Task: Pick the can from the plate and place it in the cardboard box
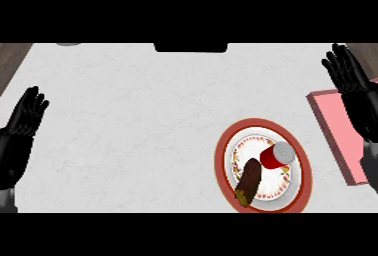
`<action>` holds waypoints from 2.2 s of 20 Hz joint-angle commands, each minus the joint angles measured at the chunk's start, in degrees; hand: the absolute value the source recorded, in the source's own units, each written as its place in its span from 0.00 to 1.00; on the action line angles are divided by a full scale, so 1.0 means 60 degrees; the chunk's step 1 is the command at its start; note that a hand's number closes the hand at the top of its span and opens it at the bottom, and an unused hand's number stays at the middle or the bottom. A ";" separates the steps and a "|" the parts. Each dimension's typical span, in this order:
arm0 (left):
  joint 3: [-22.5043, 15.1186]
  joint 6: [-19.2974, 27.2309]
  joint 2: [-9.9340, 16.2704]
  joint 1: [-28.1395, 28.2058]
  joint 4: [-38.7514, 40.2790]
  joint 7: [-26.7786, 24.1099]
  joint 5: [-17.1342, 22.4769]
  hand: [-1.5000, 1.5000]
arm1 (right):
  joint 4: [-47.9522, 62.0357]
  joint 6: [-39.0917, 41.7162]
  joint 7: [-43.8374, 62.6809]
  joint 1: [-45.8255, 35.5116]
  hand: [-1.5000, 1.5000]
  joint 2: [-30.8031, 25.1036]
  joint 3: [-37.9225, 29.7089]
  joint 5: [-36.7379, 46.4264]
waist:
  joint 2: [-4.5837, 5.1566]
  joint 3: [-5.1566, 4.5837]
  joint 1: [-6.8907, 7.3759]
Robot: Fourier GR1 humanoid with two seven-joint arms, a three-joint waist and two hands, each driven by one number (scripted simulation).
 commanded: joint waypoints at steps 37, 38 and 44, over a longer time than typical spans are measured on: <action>-0.1578 -0.1263 -0.1160 -0.2376 0.1662 -0.0095 -0.2063 0.50 | -0.4165 0.4105 -0.0738 -0.0273 0.00 -0.3737 0.3092 0.8131 | -0.0381 -0.0052 -0.0253; -0.1695 -0.1137 -0.1168 -0.1994 0.0911 0.0437 -0.2037 0.50 | -0.5034 0.4387 -0.0238 0.0102 0.00 -0.3997 0.3043 0.8099 | -0.0431 -0.0049 -0.0277; -0.0885 -0.1886 -0.0850 -0.2287 0.1391 0.0204 -0.1861 0.50 | -0.6219 0.5705 0.0994 0.0748 0.00 -0.3546 0.2779 0.8205 | -0.0405 -0.0049 -0.0282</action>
